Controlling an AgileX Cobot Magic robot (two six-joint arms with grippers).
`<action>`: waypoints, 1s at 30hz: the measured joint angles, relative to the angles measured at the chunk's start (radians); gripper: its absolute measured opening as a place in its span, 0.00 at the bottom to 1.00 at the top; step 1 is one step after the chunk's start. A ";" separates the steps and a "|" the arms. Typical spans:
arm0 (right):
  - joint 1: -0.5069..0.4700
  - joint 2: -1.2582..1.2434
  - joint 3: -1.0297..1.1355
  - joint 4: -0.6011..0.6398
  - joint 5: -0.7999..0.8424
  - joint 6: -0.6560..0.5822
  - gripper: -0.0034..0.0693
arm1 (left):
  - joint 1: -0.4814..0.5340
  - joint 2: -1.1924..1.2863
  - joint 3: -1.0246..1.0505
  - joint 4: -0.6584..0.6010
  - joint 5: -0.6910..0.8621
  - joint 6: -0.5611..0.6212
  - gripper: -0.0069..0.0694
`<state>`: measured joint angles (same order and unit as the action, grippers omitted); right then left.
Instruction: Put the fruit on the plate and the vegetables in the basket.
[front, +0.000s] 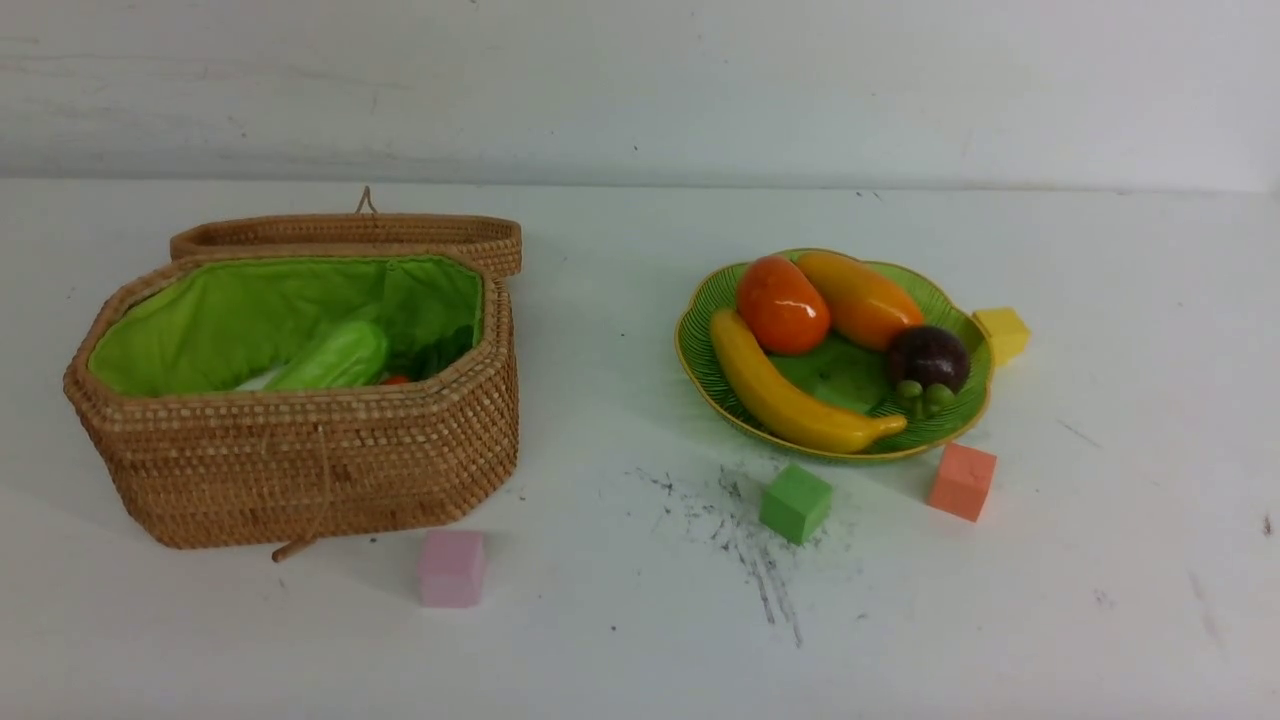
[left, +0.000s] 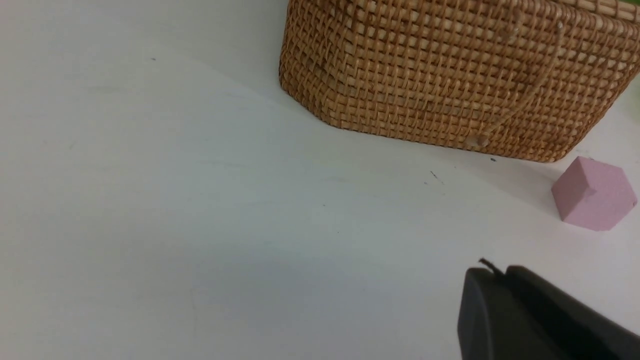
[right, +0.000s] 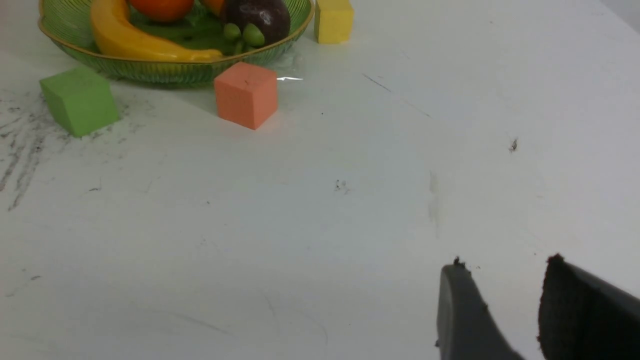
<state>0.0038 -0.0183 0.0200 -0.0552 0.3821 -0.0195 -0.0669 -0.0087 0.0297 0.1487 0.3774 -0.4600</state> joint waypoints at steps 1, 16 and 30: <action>0.000 0.000 0.000 0.000 0.000 0.000 0.38 | 0.000 0.000 0.000 0.000 0.000 0.000 0.12; 0.000 0.000 0.000 0.000 0.000 0.000 0.38 | 0.000 0.000 0.000 0.000 0.000 0.000 0.14; 0.000 0.000 0.000 0.000 0.000 0.000 0.38 | 0.000 0.000 0.000 0.000 0.000 0.000 0.15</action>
<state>0.0038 -0.0183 0.0200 -0.0552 0.3821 -0.0195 -0.0669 -0.0087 0.0297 0.1487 0.3774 -0.4600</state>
